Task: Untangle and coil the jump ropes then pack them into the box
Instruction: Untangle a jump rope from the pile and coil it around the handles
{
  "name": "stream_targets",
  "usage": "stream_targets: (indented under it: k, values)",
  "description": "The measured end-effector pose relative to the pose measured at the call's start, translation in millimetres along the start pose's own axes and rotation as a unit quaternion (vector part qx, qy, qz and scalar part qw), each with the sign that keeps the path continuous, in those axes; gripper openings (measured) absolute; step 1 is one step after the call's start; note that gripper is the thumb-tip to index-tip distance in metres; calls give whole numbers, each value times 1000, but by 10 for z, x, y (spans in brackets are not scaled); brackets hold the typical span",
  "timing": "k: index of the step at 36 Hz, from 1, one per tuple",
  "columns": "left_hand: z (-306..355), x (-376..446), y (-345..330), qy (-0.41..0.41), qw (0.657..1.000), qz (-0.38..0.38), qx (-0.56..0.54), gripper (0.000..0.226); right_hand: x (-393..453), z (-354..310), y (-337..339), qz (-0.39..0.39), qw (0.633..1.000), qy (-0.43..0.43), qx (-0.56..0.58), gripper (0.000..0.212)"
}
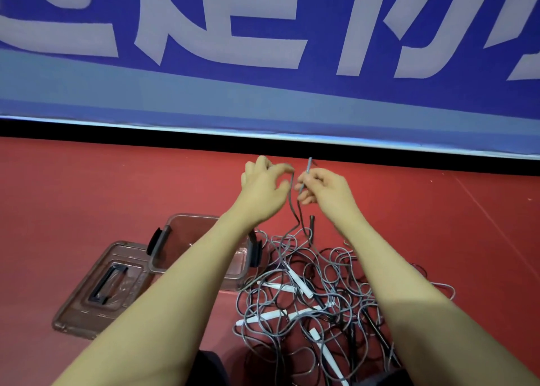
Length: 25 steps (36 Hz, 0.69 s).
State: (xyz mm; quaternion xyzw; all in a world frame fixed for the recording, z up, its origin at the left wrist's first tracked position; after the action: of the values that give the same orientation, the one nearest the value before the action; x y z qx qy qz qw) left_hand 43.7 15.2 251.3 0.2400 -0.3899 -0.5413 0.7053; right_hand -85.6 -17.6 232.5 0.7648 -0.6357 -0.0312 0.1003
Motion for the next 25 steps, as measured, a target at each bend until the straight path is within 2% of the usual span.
stream_targets:
  k: [3,5,11,17,25]
  values:
    - [-37,-86,-145,3,998,-59,8,42,9,-162,9,8,994,-1,110,24]
    - [-46,-131,-228,-1,997,-79,3,35,4,-251,8,10,986,-2,168,22]
    - [-75,-159,-283,1,997,-57,-48,20,19,-412,60,24,946,-14,323,22]
    - [10,-125,-240,1,993,-21,-120,18,10,-428,105,23,919,-36,391,22]
    - [61,-94,-223,-56,997,50,-27,20,37,-334,173,41,908,-48,414,24]
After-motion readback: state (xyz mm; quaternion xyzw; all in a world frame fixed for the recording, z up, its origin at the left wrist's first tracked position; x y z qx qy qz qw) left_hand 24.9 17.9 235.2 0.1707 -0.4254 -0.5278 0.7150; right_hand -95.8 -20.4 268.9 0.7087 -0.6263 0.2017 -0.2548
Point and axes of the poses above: each hand's wrist, its own x-axis towards the middle knuckle, its own y-axis out of the back of the hand, z = x × y, the point moved 5 cm from there along x, towards the middle knuckle, and after that the axes turned 3 degrees about z, right-handed, at the moved point
